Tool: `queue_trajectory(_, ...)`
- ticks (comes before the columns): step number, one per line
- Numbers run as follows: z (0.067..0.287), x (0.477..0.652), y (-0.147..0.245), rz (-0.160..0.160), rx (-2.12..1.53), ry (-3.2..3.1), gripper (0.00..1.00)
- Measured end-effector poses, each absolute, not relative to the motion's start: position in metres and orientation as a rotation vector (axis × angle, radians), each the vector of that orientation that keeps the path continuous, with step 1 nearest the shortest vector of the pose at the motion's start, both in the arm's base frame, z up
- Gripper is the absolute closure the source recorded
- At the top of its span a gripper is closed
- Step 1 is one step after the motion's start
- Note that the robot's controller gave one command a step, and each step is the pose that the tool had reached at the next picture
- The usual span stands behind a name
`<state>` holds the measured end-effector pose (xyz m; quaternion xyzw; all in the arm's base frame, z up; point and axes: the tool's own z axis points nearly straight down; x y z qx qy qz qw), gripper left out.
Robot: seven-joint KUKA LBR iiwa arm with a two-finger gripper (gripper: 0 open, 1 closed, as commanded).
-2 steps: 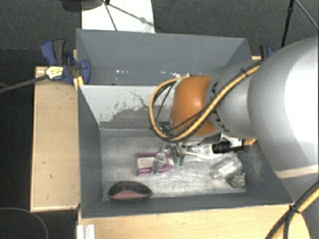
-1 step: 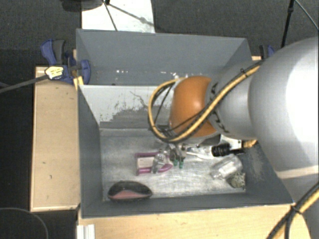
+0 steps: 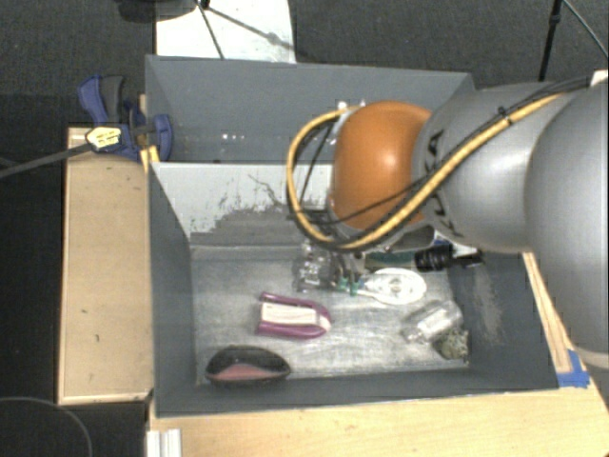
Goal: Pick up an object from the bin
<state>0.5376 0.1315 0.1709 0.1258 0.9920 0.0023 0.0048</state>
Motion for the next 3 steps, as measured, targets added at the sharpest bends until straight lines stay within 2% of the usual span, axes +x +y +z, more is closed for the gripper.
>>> queue_trajectory(1,0.166,0.536,0.13,0.001,0.394,3.115,0.0)
queue_trajectory(2,0.07,0.501,0.126,0.001,-0.495,3.103,0.0)
queue_trajectory(3,0.071,0.502,0.127,0.002,-0.489,3.101,1.0)
